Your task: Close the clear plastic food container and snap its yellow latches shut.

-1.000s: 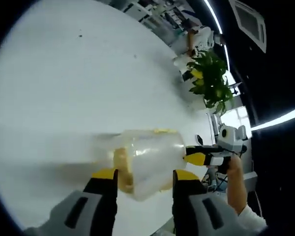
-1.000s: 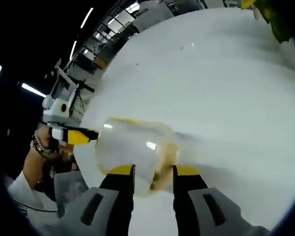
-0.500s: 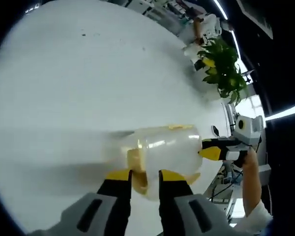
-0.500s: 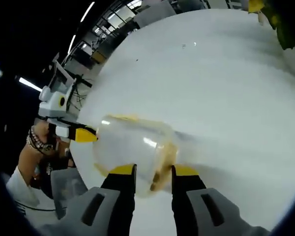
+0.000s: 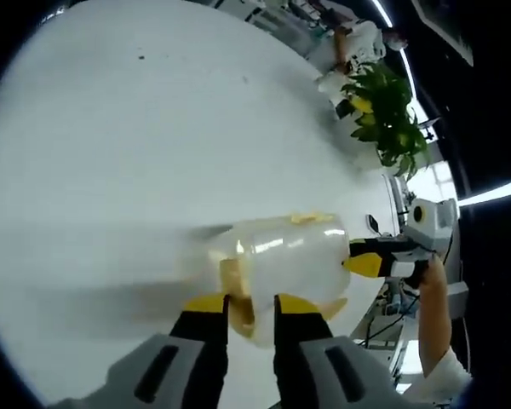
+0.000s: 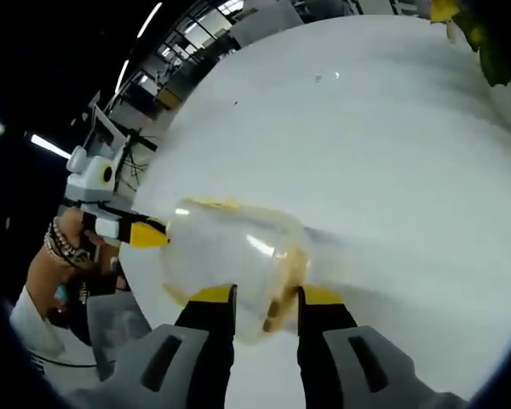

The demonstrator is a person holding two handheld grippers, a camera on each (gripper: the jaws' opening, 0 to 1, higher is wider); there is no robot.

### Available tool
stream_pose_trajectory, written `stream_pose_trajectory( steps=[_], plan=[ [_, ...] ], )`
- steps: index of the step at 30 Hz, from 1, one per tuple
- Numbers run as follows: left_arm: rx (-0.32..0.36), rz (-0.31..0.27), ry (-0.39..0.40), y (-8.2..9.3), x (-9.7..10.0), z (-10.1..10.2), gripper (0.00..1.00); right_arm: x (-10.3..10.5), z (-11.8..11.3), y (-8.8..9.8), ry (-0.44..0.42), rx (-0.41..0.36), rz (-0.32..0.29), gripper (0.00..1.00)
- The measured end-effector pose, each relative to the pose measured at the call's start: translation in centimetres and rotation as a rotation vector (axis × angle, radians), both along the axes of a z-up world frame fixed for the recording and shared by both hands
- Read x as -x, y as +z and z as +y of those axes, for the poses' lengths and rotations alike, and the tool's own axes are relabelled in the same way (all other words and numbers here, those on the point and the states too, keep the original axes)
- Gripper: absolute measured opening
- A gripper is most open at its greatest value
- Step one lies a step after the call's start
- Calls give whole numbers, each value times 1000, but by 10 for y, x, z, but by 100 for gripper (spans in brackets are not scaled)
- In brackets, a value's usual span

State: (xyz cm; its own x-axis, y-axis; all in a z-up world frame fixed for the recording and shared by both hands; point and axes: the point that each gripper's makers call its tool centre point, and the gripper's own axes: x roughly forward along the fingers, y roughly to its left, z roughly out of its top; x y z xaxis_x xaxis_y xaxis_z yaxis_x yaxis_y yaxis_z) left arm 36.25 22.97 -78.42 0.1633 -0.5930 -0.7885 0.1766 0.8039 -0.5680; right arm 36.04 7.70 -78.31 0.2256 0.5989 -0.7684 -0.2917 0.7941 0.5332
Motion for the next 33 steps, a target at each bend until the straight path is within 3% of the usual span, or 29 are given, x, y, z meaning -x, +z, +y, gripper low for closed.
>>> stream_pose_trajectory(
  steps=[11, 21, 22, 23, 24, 33],
  plan=[
    [-38, -9, -46, -1, -3, 4, 9, 4, 1, -1, 9, 11, 14, 25],
    [-22, -2, -41, 4, 3, -5, 9, 2, 3, -3, -2, 3, 3, 23],
    [-30, -5, -42, 5, 4, -4, 9, 13, 6, -6, -47, -31, 97, 24],
    [-29, -6, -47, 6, 4, -5, 9, 6, 5, -8, -36, -39, 47, 24],
    [-32, -9, -53, 6, 5, -6, 9, 6, 5, -8, -26, -40, 37, 24],
    [-32, -21, -57, 6, 12, -5, 10, 3, 8, -7, -17, -28, 22, 25]
  ],
)
